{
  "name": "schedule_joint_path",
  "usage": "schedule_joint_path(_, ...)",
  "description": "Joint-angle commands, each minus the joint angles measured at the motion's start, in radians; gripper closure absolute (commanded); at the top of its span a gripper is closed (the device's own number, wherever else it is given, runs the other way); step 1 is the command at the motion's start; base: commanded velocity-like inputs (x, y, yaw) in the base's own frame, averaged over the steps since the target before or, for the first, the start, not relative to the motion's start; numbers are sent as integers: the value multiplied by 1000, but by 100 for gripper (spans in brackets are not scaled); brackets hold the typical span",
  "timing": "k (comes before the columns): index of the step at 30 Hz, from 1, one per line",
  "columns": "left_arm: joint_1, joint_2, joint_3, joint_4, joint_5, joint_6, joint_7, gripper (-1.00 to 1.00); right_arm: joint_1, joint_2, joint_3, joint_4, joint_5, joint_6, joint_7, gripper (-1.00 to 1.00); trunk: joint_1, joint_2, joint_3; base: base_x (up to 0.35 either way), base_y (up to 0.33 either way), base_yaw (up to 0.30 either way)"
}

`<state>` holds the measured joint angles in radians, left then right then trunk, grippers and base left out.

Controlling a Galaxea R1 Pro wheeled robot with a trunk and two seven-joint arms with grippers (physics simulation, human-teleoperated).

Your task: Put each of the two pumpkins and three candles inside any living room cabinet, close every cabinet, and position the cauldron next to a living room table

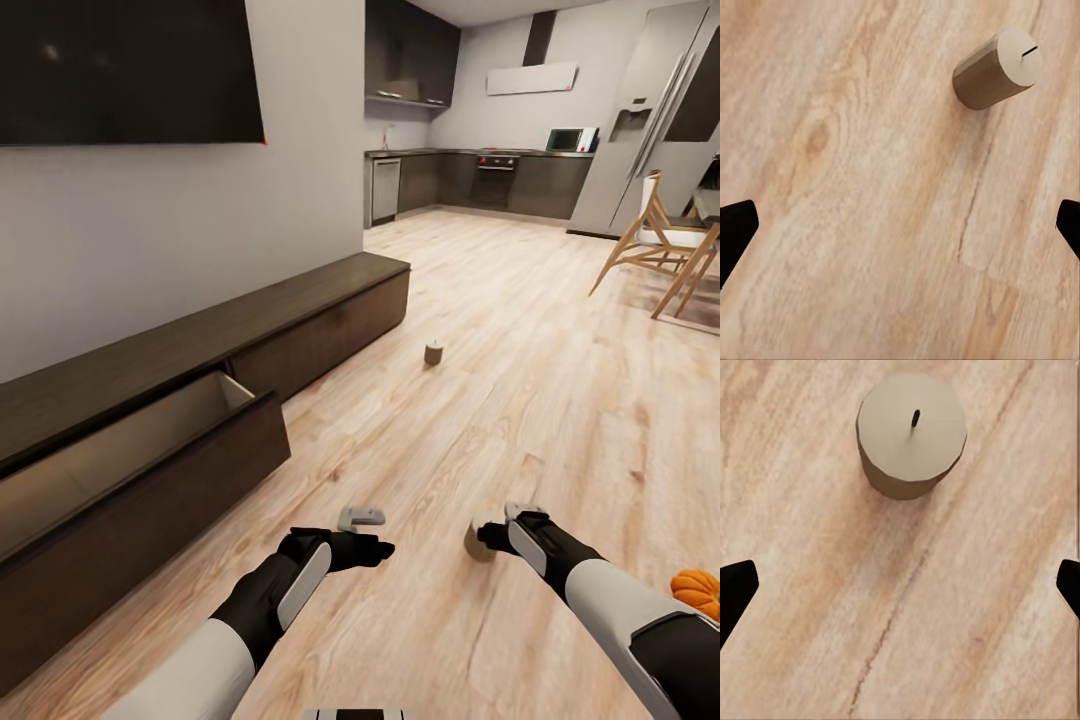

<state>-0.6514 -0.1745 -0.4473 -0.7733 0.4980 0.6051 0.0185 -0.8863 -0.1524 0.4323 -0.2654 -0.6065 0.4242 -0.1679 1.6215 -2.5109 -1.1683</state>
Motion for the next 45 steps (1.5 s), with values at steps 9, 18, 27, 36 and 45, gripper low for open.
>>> schedule_joint_path(9,-1,0,-1,0,4,4,2,-100,1,12,7,-3,21,-17,-7,-100,0,0,-1,194,-104,0)
schedule_joint_path(18,-1,0,-1,0,4,4,2,-100,1,13,6,-3,22,-25,-7,-100,0,0,-1,87,2,0)
schedule_joint_path(27,-1,0,-1,0,4,4,1,-100,1,14,6,-3,22,-25,-7,-100,0,0,-1,73,21,0)
schedule_joint_path(36,-1,0,-1,-2,4,4,1,-100,1,14,6,-3,22,-25,-7,-100,2,-1,-16,1,0,0)
schedule_joint_path(45,-1,0,-1,-3,5,4,0,-100,1,14,6,-3,22,-25,-7,-100,6,-3,-51,0,0,0)
